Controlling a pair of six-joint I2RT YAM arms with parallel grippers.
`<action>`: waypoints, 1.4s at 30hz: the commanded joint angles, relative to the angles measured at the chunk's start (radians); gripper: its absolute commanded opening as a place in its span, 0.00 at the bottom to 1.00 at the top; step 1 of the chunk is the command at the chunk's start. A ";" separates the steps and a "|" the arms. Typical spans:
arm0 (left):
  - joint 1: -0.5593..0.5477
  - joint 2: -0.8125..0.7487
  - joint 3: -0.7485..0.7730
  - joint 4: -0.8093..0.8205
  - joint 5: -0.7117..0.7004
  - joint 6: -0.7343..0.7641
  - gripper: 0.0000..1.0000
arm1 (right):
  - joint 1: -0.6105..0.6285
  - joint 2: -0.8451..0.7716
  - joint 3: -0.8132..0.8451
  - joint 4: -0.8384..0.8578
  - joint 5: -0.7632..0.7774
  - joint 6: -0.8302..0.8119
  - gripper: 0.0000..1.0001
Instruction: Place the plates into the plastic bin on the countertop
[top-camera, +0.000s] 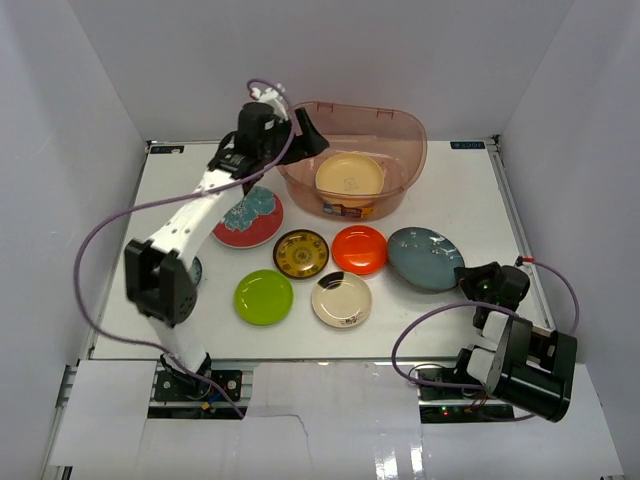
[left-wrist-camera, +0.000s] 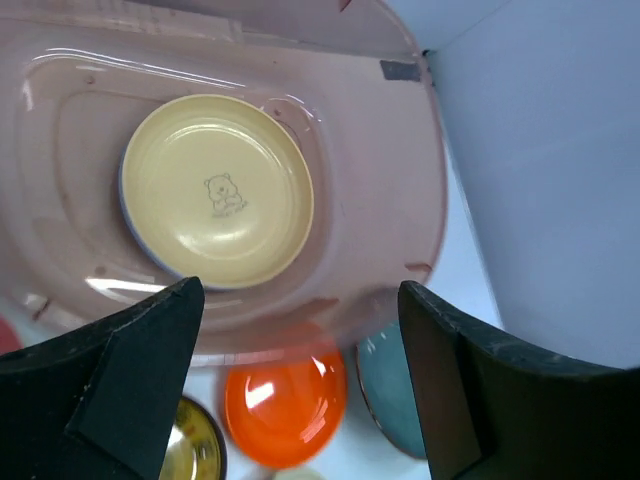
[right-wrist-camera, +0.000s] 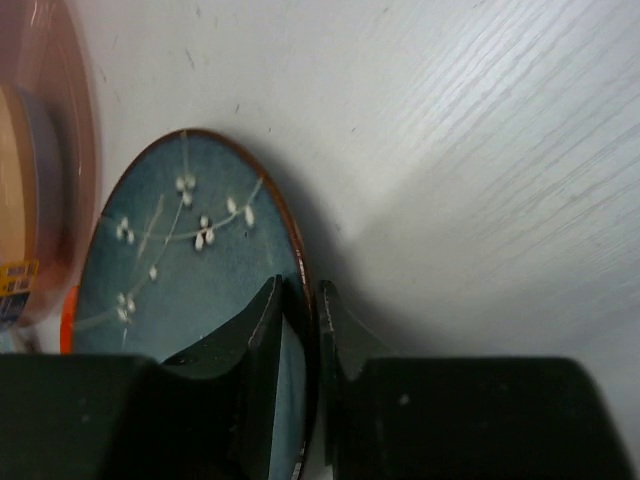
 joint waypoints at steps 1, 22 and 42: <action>0.054 -0.334 -0.280 0.087 -0.052 0.003 0.90 | -0.013 0.000 -0.045 -0.120 -0.039 0.023 0.12; 0.584 -0.517 -0.985 0.228 -0.006 -0.209 0.96 | -0.185 -0.315 0.653 -0.461 -0.113 0.172 0.08; 0.650 -0.079 -0.612 0.079 0.124 -0.022 0.93 | 0.429 0.575 1.570 -0.414 -0.211 -0.047 0.08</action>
